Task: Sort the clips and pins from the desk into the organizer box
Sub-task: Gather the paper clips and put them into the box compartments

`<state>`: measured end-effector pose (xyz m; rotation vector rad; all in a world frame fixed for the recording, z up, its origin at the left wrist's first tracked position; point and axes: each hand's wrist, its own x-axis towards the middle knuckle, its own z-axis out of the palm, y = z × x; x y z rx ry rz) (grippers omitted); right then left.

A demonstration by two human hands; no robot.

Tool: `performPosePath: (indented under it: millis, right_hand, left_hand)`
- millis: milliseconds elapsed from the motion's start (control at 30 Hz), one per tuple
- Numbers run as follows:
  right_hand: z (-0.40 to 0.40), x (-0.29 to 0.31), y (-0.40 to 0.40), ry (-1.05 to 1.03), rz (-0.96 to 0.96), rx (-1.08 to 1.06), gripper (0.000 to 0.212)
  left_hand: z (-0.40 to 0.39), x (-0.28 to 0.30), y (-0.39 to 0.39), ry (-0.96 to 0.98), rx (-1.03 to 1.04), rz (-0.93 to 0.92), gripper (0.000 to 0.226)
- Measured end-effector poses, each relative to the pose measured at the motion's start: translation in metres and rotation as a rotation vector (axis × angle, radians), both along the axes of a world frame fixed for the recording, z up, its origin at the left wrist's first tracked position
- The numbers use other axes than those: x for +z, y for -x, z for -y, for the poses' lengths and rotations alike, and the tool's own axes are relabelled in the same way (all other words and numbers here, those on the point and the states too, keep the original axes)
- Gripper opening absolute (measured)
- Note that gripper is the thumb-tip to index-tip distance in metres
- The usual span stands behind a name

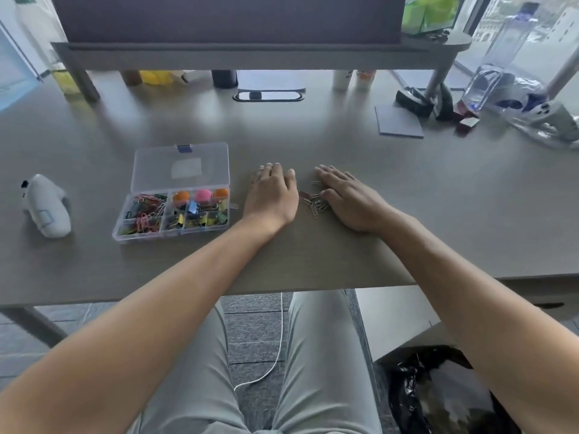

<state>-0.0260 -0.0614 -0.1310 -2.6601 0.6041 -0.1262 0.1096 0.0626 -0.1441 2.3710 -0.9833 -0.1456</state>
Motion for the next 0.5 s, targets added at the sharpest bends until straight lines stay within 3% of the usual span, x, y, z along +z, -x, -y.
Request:
performPosePath:
  millis: [200, 400, 500]
  right_hand:
    - [-0.017, 0.001, 0.027, -0.088, 0.193, 0.055, 0.057]
    - [-0.012, -0.005, 0.069, -0.118, 0.533, -0.385, 0.036]
    - [-0.008, -0.004, 0.088, -0.180, 0.606, -0.531, 0.036]
  left_hand:
    - [-0.006, 0.007, 0.009, -0.152, -0.082, 0.079, 0.061]
    - [-0.006, 0.005, 0.025, -0.350, -0.172, 0.210, 0.105]
    - [0.006, 0.006, 0.038, -0.388, -0.222, 0.224, 0.109]
